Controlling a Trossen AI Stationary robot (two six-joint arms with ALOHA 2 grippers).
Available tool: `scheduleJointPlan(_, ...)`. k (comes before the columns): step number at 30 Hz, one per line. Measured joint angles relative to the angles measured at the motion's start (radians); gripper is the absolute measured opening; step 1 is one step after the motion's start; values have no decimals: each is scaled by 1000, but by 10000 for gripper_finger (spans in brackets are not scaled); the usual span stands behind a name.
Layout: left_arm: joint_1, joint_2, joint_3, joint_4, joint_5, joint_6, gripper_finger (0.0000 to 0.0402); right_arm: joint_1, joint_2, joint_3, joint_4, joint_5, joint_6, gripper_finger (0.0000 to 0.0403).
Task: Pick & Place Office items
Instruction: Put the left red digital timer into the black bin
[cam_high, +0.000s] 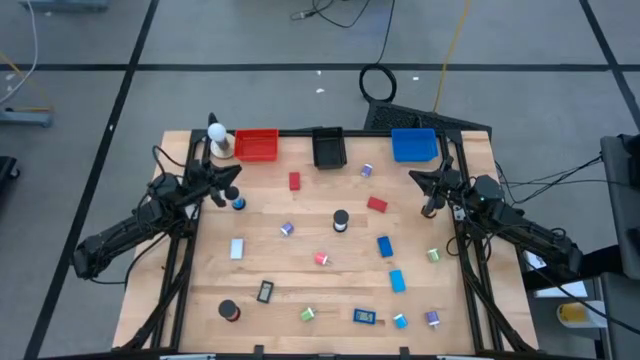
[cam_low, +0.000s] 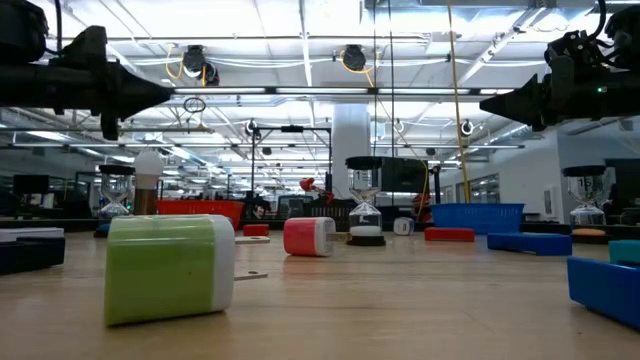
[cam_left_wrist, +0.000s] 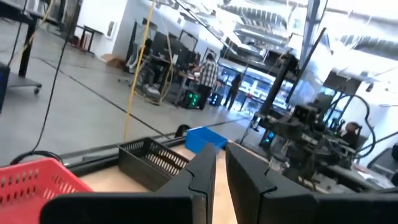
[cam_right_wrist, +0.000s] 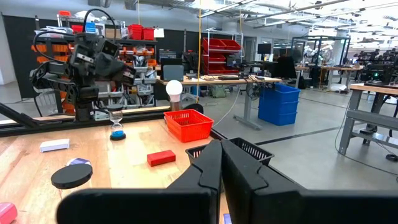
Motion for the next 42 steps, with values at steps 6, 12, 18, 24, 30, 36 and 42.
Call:
scheduleJointPlan(6,-1,39,31,-112,17,19,21,0,0,0,0,0,0,4)
scheduleJointPlan(12,-37,163,68,-143,-17,122,4,0,0,0,0,0,0,4)
scheduleJointPlan(18,-121,293,122,-112,-10,262,5,0,0,0,0,0,0,4)
scheduleJointPlan(24,-210,386,179,-98,-32,315,5,0,0,0,0,0,0,4)
scheduleJointPlan(30,-292,465,231,-94,-186,313,7,0,0,0,0,0,0,4)
scheduleJointPlan(36,-347,582,234,32,-324,314,8,0,0,0,0,0,0,4)
scheduleJointPlan(42,-352,709,267,38,-329,301,5,0,0,0,0,0,0,4)
